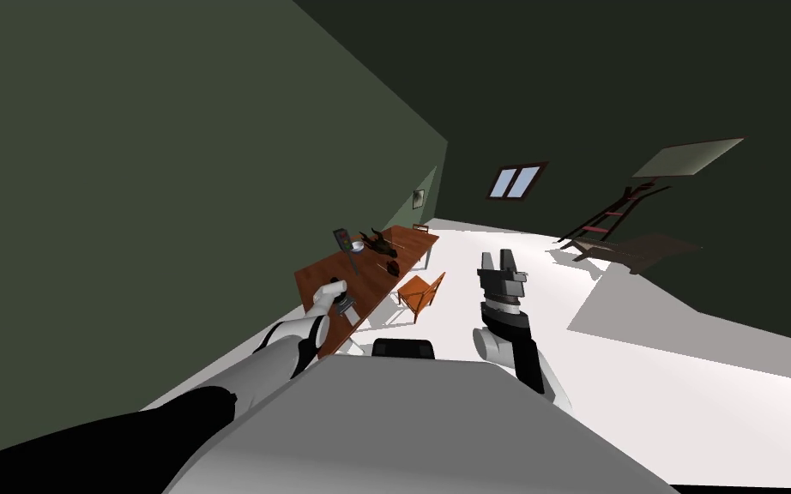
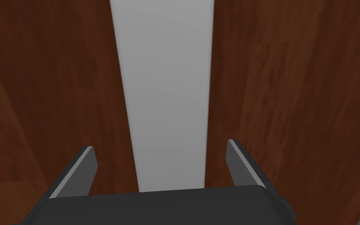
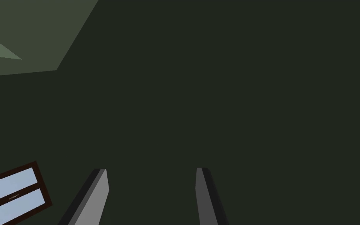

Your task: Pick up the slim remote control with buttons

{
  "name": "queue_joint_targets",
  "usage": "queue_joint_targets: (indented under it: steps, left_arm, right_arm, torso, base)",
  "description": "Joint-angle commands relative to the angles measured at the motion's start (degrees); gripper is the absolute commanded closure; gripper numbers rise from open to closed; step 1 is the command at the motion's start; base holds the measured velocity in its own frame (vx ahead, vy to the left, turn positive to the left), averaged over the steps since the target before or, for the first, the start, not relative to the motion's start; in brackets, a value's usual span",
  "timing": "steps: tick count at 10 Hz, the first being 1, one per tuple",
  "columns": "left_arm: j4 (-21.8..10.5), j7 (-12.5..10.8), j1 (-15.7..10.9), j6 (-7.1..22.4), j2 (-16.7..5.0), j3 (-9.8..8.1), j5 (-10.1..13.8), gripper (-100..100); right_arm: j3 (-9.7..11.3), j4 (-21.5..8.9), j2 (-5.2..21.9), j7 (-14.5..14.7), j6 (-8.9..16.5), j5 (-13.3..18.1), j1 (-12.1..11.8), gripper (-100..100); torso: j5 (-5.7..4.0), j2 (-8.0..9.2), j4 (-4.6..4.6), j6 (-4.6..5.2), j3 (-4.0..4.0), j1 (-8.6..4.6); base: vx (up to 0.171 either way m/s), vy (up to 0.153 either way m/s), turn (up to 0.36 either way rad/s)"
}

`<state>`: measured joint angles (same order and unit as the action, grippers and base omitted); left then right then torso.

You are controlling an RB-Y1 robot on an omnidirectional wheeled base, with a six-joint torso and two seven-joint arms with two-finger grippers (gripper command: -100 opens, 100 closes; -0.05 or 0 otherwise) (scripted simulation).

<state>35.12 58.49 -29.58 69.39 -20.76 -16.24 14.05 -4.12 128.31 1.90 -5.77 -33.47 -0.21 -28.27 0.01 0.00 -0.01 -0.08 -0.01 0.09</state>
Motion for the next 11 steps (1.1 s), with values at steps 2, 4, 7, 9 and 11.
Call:
queue_joint_targets:
  steps: [2, 4, 7, 9, 11]
  left_arm:
    - [-1.1, -0.3, 0.0, -1.3, 0.4, 0.26, 0.0, -100]
    - [-1.3, -0.4, 0.1, -1.6, 0.4, 0.29, -0.1, 100]
    - [-1.3, -0.4, 0.1, -1.5, 0.4, 0.29, -0.1, 100]
    - [0.3, -0.3, 0.4, -0.3, 0.3, 0.12, 0.0, 100]
    - [1.2, 0.7, -0.4, 1.8, -0.9, -0.47, 0.1, 100]
  right_arm:
    - [0.0, 0.0, 0.0, 0.0, 0.0, 0.0, 0.0, 0]
    - [0.0, 0.0, 0.0, 0.0, 0.0, 0.0, 0.0, 0]
    - [0.0, 0.0, 0.0, 0.0, 0.0, 0.0, 0.0, 0]
    - [0.0, 0.0, 0.0, 0.0, 0.0, 0.0, 0.0, 0]
    - [0.0, 0.0, 0.0, 0.0, 0.0, 0.0, 0.0, 0]
  torso:
    - [0.00, -0.01, 0.00, 0.00, 0.00, 0.03]
    - [-0.01, 0.03, 0.02, 0.03, 0.03, -0.14]
    - [-0.01, 0.02, 0.02, 0.05, 0.02, -0.16]
    - [-0.01, 0.01, 0.02, 0.04, 0.01, -0.16]
    - [-0.06, 0.08, 0.05, 0.02, 0.06, -0.32]
  base:
    - [0.013, 0.041, -0.021]
    - [0.000, 0.003, 0.003]
    - [0.000, 0.000, 0.000]
    - [-0.004, -0.009, 0.009]
    - [-0.017, -0.055, 0.039]
